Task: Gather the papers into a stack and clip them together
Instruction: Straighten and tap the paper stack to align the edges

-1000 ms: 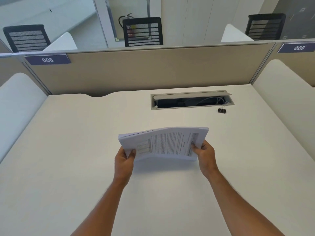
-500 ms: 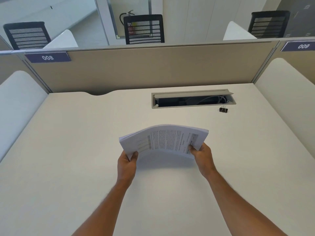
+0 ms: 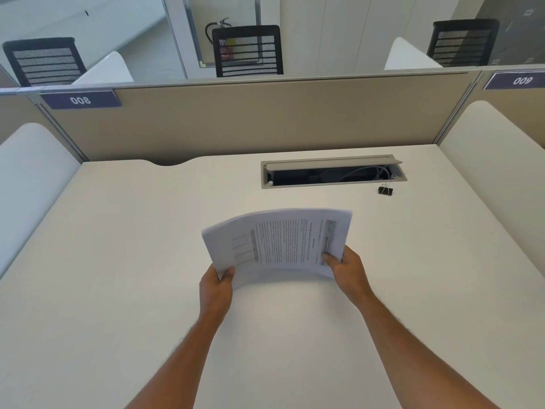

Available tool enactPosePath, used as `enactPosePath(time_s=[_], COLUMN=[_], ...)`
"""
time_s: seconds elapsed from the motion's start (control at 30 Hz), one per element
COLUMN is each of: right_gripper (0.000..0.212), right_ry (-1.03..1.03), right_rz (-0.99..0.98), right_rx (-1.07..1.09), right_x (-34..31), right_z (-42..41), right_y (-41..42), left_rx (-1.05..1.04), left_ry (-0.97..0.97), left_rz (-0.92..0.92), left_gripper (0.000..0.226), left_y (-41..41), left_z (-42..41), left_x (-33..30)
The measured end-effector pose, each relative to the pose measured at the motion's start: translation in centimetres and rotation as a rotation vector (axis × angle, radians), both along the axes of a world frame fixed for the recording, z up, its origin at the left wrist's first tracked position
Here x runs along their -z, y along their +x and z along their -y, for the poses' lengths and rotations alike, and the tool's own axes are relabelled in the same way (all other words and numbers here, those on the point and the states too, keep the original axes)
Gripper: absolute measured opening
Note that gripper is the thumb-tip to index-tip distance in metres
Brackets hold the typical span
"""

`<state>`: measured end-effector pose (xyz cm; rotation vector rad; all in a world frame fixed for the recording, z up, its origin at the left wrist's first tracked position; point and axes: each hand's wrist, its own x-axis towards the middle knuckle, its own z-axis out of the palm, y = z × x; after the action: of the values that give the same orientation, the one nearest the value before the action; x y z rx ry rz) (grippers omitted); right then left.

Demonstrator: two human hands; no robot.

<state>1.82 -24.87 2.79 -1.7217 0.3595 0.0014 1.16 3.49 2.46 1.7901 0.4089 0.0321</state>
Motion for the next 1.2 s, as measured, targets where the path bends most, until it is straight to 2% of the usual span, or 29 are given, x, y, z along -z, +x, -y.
enactPosePath(time_s=[0.07,0.17,0.37,0.53,0.63,0.77,0.83,0.9,1.03,1.2], right_gripper=[0.025,0.022,0.028,0.030,0.030,0.026,0.034,0.040,0.032,0.028], right_ry=[-0.049,-0.068,0.238,0.282,0.309,0.567,0.801,0.919,0.699,0.483], right_rz=[0.003,-0.051,-0.267,-0.316,-0.324,-0.267,-0.224,-0.203,-0.214,-0.194], right_rx=[-0.046,-0.161,-0.207,-0.314,-0.310,-0.158,-0.071,-0.068,-0.137,0.132], right_x=[-0.9,-2.2,-3.0,-3.1,-3.2,-3.7,-3.9,-3.8,-3.2,-3.2], right_z=[0.6,1.9,3.5,3.6,3.2,3.0,2.5,1.3,-3.9,-6.8], right_y=[0.1,0.8,1.5,0.8,0.6,0.2,0.0,-0.4,-1.5,-1.3], left_rx=[0.053,0.132,0.154,0.163,0.122,-0.042,-0.138,-0.219,-0.313,-0.267], left_ry=[-0.013,-0.084,-0.384,-0.649,-0.684,-0.698,-0.735,-0.793,-0.858,-0.906], left_rz=[-0.002,-0.100,-0.289,-0.272,-0.256,-0.240,-0.216,-0.169,-0.091,-0.121], left_gripper=[0.025,0.026,0.024,0.036,0.030,0.028,0.026,0.027,0.026,0.033], left_y=[0.2,0.7,1.4,2.4,2.5,2.4,2.0,1.6,0.6,-0.2], left_z=[-1.0,-2.4,-3.9,-4.6,-4.3,-3.5,-2.7,-1.6,1.6,2.6], left_x=[0.0,0.0,-0.7,-2.3,-2.8,-2.5,-2.3,-1.9,-1.5,-1.4])
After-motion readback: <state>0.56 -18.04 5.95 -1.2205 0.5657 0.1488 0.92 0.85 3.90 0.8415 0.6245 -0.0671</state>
